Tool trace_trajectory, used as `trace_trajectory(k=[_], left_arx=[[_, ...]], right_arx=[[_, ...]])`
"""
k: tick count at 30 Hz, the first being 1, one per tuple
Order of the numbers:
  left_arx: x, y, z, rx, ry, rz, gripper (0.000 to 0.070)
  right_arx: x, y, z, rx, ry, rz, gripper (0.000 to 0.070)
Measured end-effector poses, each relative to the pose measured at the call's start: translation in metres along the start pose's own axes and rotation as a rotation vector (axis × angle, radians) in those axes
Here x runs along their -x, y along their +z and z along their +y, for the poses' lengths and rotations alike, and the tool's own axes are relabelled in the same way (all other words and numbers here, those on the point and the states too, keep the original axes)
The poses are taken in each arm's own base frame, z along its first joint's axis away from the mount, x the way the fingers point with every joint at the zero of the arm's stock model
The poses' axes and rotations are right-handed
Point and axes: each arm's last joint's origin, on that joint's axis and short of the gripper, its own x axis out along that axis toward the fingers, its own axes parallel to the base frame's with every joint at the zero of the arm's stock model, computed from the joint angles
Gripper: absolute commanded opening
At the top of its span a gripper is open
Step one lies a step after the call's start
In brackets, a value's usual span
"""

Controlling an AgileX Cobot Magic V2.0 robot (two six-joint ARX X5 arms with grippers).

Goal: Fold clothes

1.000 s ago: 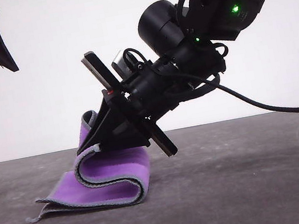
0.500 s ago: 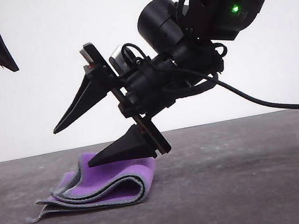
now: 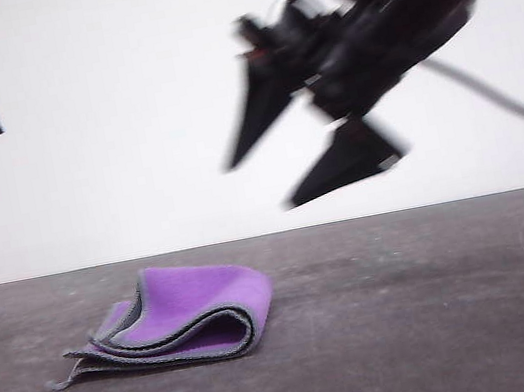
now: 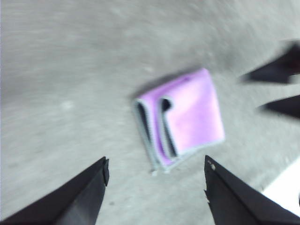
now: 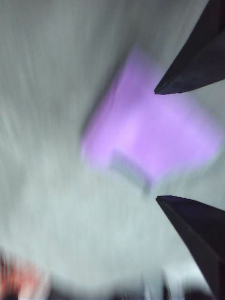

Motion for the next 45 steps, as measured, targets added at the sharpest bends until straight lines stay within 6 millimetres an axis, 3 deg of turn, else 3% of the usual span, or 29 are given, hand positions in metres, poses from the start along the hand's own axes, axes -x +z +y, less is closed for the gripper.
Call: trace_trajectory(k=[6, 11, 16, 21, 22, 24, 25, 26, 45], left_arx=[[0.010, -0.002, 0.014, 0.043, 0.027, -0.035, 0.0395], [0.011, -0.001, 0.017, 0.043, 0.035, -0.051, 0.0395], [0.010, -0.001, 0.016, 0.040, 0.033, -0.049, 0.0394], [0.010, -0.001, 0.014, 0.040, 0.031, -0.047, 0.0384], [0.010, -0.001, 0.014, 0.041, 0.031, -0.046, 0.0353], [0.010, -0.001, 0.014, 0.043, 0.030, -0.044, 0.0140], [0.010, -0.001, 0.014, 0.044, 0.029, -0.042, 0.0054], [0.009, -0.002, 0.014, 0.046, 0.029, -0.039, 0.0013], [0.008, 0.001, 0.012, 0.097, 0.025, -0.048, 0.0005]], right_arx=[[0.083, -0.009, -0.008, 0.068, -0.327, -0.021, 0.0432], [0.144, -0.015, -0.011, 0.092, -0.443, -0.129, 0.0432], [0.183, -0.024, -0.013, 0.085, -0.531, -0.219, 0.0432], [0.190, -0.025, -0.016, 0.078, -0.554, -0.234, 0.0418], [0.190, -0.026, -0.016, 0.077, -0.554, -0.232, 0.0369], [0.190, -0.026, -0.016, 0.076, -0.554, -0.231, 0.0110], [0.190, -0.026, -0.016, 0.077, -0.554, -0.230, 0.0043], [0.190, -0.026, -0.016, 0.081, -0.554, -0.229, 0.0016], [0.190, -0.025, -0.016, 0.095, -0.555, -0.232, 0.0016]])
